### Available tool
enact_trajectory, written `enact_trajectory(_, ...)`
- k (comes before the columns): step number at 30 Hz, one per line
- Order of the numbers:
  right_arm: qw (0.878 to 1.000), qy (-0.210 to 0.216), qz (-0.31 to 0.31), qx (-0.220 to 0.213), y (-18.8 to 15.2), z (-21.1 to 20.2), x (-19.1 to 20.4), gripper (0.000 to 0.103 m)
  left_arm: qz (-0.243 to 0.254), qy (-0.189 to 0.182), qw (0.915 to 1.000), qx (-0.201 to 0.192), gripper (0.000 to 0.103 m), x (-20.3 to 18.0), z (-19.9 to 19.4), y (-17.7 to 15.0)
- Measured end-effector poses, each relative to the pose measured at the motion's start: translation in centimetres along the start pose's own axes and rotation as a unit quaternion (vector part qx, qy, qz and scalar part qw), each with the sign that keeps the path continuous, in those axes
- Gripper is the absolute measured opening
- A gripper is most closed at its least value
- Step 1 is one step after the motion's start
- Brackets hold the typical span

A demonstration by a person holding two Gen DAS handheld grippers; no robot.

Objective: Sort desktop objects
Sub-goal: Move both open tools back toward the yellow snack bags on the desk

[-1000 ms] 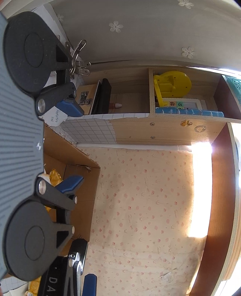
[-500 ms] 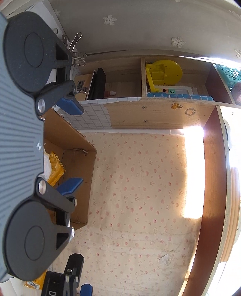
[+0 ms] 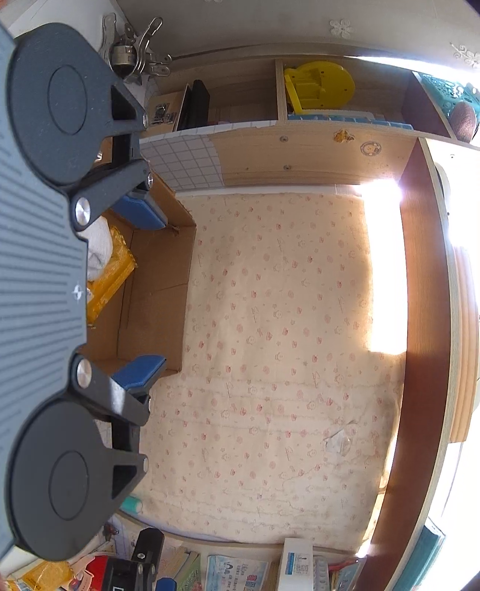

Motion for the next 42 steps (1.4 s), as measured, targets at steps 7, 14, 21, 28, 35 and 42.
enact_trajectory(7,0.997,-0.058,0.036,0.02,-2.9,-0.9,-7.0,0.079,0.016,-0.031,0.9994,0.006,0.078,-3.6,0.0,-0.7)
enact_trajectory(14,0.994,-0.088,0.054,0.037,-5.4,-1.4,-11.3,0.079,0.031,-0.052,0.9981,0.012,0.078,-6.3,0.4,-1.2)
enact_trajectory(21,0.99,-0.105,0.072,0.056,-7.4,-1.3,-14.4,0.08,0.037,-0.07,0.9966,0.021,0.078,-8.4,1.0,-1.8)
enact_trajectory(28,0.988,-0.111,0.063,0.089,-10.1,-0.7,-15.0,0.085,0.052,-0.089,0.9941,0.034,0.078,-10.9,1.7,-2.9)
enact_trajectory(35,0.986,-0.11,0.058,0.11,-12.1,-0.8,-14.9,0.086,0.066,-0.115,0.9895,0.058,0.079,-14.1,2.9,-4.5)
enact_trajectory(42,0.986,-0.1,0.047,0.124,-12.9,-0.4,-14.7,0.087,0.068,-0.14,0.985,0.075,0.079,-18.0,4.7,-5.8)
Point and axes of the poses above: each gripper's, at about its wrist camera, not at the fingertips, and z roughly the way its jaws point, x to its left, y to its top, the point moved 6 cm from there along z, roughly the way its jaws point, and after that the axes turned 4 degrees about x, right-handed, at the moved point
